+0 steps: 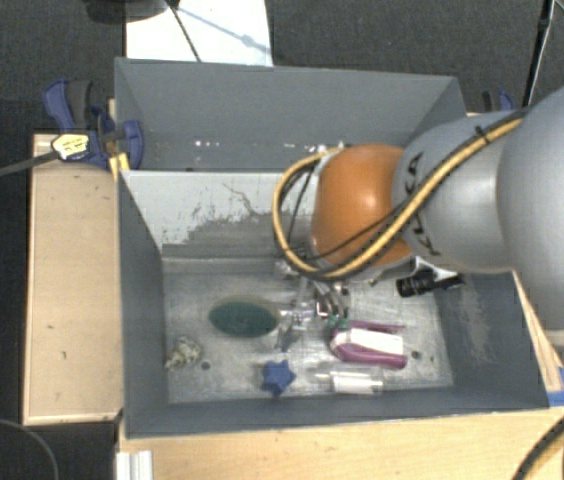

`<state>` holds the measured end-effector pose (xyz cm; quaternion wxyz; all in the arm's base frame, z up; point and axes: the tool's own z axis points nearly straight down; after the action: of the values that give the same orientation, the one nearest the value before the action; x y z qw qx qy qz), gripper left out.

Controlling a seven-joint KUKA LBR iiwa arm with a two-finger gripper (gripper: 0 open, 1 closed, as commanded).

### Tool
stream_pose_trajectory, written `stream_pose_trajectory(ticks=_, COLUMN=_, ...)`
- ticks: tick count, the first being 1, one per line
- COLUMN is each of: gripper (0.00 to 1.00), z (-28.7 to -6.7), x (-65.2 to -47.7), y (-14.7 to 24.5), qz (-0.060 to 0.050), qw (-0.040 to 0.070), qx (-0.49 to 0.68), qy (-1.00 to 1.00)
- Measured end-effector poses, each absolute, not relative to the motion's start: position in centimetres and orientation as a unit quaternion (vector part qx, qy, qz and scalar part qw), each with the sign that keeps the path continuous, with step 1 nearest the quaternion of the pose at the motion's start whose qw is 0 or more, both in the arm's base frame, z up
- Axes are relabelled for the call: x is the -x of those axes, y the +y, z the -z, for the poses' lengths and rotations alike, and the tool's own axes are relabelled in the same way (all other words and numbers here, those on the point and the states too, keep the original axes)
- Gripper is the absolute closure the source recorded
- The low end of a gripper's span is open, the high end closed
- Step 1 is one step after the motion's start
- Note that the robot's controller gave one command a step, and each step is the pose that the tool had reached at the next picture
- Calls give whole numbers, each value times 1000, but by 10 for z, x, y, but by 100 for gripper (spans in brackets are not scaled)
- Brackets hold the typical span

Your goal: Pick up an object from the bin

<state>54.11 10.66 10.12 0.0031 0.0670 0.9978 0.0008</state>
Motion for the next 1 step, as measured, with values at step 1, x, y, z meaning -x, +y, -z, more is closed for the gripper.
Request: stream_pose_trajectory(ticks=1, gripper=0, z=-107, x=-534, y=112, qz=-1, qw=1, qx=-97, qy=995)
